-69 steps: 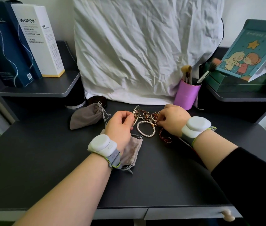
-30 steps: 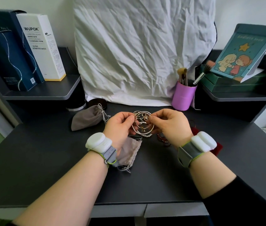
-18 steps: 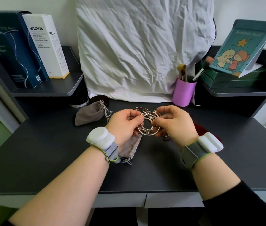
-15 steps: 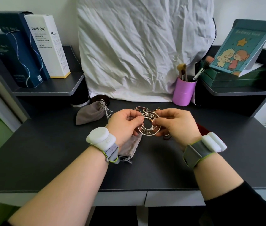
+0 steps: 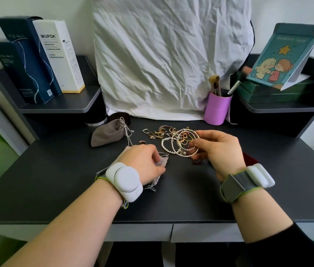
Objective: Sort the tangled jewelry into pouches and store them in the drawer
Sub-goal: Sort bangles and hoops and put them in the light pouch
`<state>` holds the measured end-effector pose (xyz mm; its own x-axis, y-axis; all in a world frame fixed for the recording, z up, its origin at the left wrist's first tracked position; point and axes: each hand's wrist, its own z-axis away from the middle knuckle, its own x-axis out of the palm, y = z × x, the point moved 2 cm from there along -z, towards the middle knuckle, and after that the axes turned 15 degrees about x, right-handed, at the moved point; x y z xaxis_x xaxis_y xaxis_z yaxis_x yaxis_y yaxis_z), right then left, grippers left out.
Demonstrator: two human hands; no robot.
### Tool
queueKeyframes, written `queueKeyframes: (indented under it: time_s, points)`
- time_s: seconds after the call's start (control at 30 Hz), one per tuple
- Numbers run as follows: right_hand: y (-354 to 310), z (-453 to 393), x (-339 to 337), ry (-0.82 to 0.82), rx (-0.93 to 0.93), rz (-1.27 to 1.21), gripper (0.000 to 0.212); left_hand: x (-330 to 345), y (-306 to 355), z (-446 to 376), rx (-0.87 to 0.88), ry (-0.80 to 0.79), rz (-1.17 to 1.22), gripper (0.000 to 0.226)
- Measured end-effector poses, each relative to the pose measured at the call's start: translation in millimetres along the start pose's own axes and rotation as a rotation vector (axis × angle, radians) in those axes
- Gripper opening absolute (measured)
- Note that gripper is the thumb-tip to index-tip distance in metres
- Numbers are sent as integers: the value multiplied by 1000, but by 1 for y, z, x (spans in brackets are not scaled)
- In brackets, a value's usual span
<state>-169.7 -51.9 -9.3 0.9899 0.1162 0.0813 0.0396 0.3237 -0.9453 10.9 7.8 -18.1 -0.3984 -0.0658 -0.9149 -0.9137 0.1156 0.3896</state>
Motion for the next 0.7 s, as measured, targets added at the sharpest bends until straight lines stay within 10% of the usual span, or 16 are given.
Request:
queueKeyframes:
  time_s: [0.43, 0.7]
  points:
    - [14, 5, 24, -32, -41, -71, 17, 0, -14, 1, -297, 388, 812, 12]
    - [21, 3, 32, 42, -166, 144, 28, 2, -16, -2, -243, 507, 879, 11]
